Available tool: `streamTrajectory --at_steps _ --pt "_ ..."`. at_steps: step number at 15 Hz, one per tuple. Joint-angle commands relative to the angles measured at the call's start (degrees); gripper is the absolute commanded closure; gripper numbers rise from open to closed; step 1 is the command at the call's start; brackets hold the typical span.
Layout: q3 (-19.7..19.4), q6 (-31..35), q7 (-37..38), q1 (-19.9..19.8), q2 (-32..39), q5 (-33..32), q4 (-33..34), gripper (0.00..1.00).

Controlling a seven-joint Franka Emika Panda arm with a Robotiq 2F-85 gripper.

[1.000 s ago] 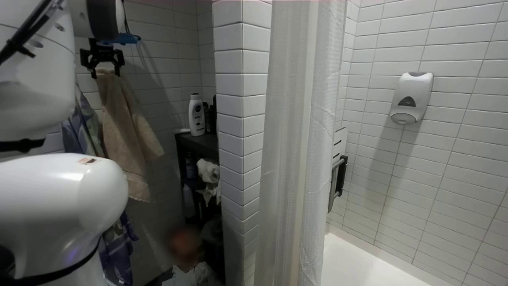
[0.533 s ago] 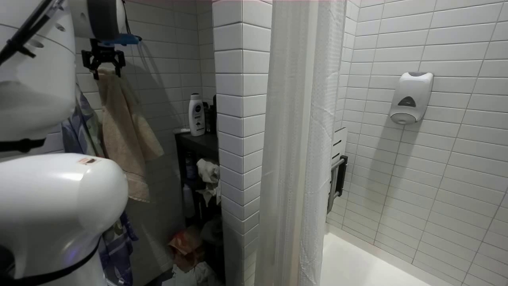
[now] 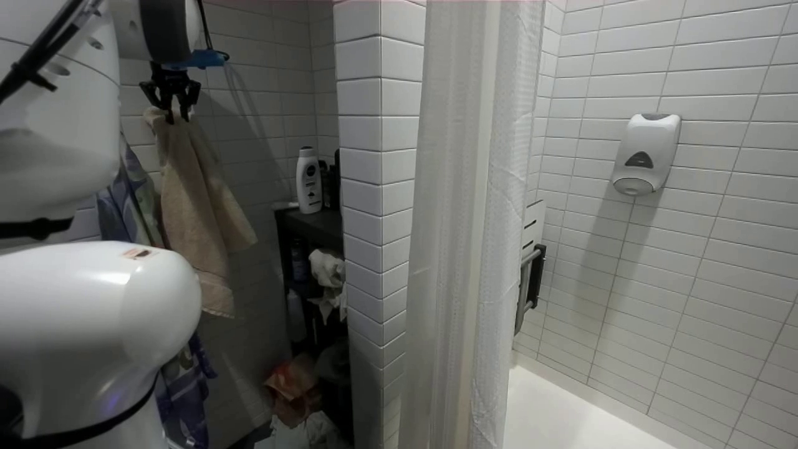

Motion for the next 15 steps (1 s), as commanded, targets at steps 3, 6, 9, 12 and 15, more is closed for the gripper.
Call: streamTrajectory --at_steps 3,6,9,12,15 --pt "-0.06 0.12 0.22 -0.01 -0.39 -0.05 0.09 0.88" --pt "-0.16 0.24 1.51 0.09 -0.84 -0.03 -0.04 0.88" --pt "-0.05 0.12 2.23 -0.04 -1.53 0.47 0.25 0.88" --pt "0.0 0.56 3.77 0.19 -2.38 0.3 0.85 0.88" --pt "0.36 1.77 5.82 0.72 -2.93 0.57 3.04 0.88"
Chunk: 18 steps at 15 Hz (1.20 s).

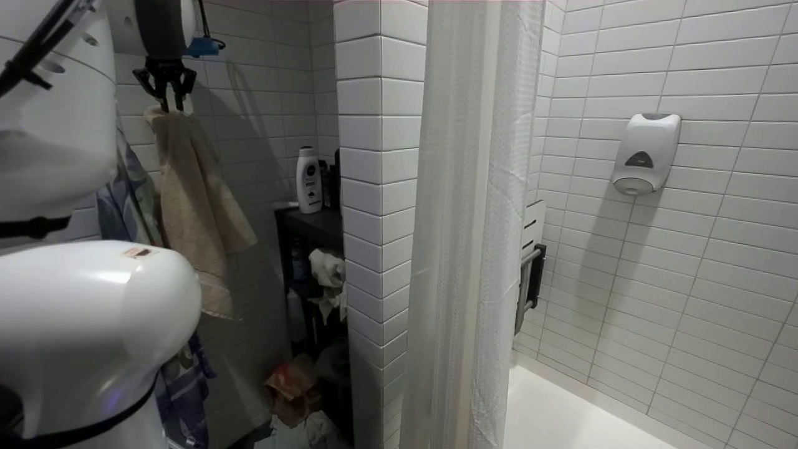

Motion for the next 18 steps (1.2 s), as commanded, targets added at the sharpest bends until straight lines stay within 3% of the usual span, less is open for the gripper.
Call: streamTrajectory --at_steps 1,4,5,6,9,10,12,18 --pt "0.32 1.37 2.63 0.6 -1.94 0.15 2.2 0.88" --pt "0.58 0.94 2.87 0.92 -2.65 0.08 3.37 0.88" --pt "0.6 0.82 3.06 0.97 -2.96 -0.05 3.43 0.68" --pt "0.63 0.89 2.35 0.8 -2.4 0.0 2.98 0.64" --pt "0.72 0.88 2.44 0.81 -2.62 0.0 3.21 0.67" --pt "0.7 0.91 2.53 0.99 -2.41 -0.3 3.32 0.42" --pt "0.77 1.05 2.37 1.22 -1.99 -0.51 3.36 0.39" --pt "0.48 1.87 1.41 2.11 -1.07 -2.79 2.66 0.02"
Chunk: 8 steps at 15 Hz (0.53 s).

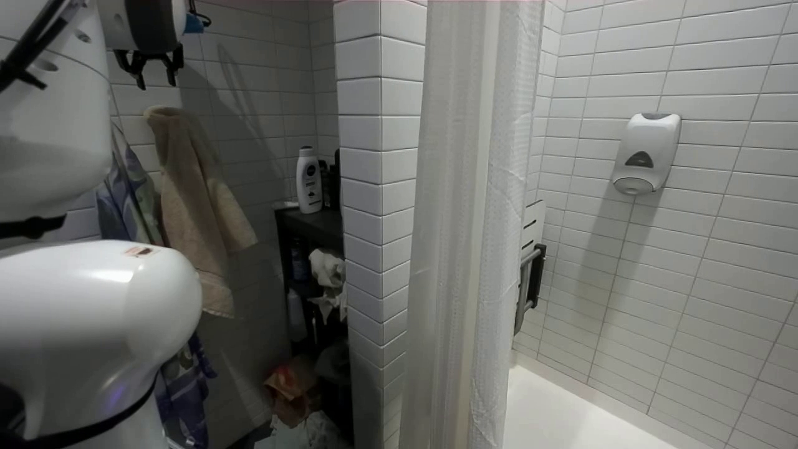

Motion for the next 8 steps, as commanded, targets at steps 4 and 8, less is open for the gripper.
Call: streamTrajectory --at_steps 4,8 --pt "0.13 0.98 -3.22 1.63 1.58 -3.94 0.15 0.0" --pt "0.1 2.23 -3.07 2.57 3.51 -3.28 1.51 0.0"
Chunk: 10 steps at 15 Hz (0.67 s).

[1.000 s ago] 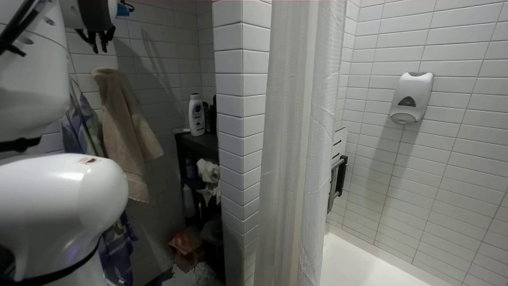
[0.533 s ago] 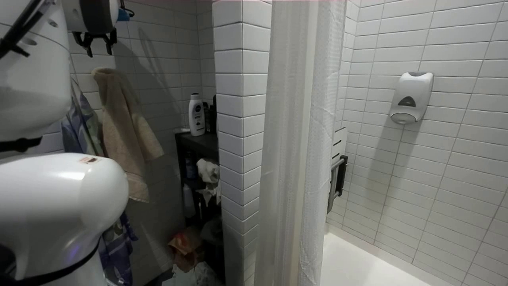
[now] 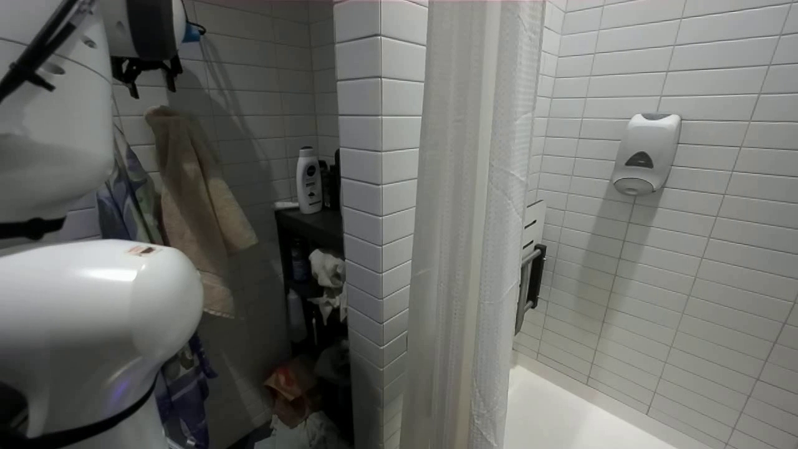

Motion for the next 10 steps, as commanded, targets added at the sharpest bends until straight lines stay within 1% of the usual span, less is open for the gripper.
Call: streamTrajectory --at_steps 1,10 --pt "-0.08 1.88 -0.26 0.84 2.02 -0.92 1.93 0.0" --pt "-0.62 2.31 0.04 -0.24 1.31 0.17 -0.6 0.0"
